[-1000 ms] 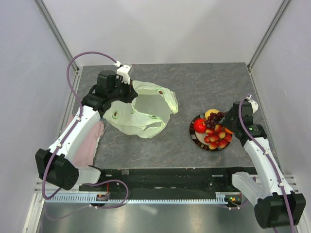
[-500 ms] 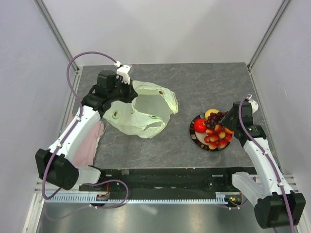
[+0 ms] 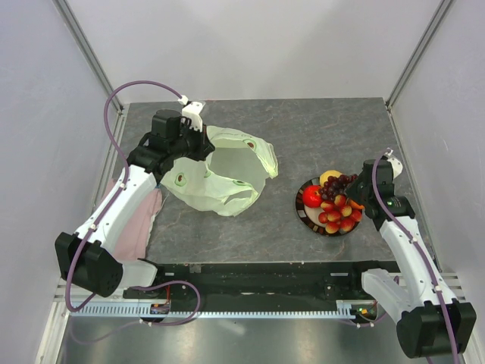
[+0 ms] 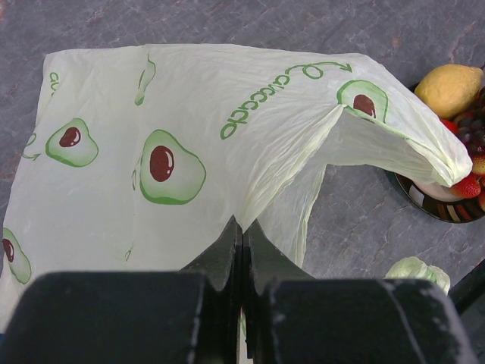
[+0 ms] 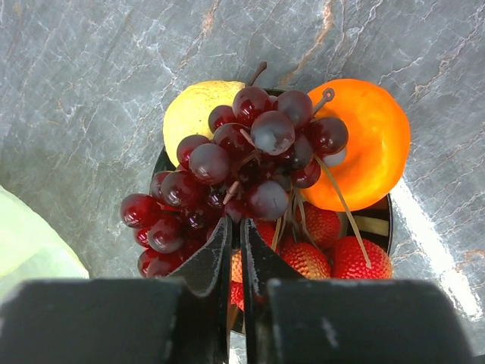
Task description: Place the fruits into the plastic bag
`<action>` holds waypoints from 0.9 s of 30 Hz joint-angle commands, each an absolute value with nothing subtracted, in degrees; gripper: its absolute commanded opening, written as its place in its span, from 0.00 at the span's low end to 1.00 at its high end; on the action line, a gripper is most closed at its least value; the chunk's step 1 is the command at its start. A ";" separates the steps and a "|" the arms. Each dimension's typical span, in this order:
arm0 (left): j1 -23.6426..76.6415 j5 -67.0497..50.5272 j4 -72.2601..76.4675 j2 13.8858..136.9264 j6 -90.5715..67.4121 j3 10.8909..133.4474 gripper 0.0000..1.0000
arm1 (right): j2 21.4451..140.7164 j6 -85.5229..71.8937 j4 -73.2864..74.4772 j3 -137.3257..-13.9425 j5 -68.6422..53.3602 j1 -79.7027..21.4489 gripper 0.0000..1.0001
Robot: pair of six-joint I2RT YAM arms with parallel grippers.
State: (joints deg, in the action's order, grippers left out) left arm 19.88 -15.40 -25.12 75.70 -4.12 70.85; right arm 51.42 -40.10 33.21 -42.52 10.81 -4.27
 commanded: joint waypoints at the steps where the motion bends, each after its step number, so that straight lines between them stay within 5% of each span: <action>1: 19.78 -16.26 -22.76 74.27 -4.92 71.02 0.02 | 50.10 -40.96 31.64 -42.45 10.11 -4.13 0.06; 27: 19.78 -16.35 -22.85 74.09 -4.92 71.02 0.01 | 45.26 -39.64 19.42 -46.23 6.85 -4.04 0.00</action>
State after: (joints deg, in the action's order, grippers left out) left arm 19.88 -15.44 -25.12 75.70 -4.12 70.85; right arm 46.76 -40.88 25.21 -43.97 6.28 -4.27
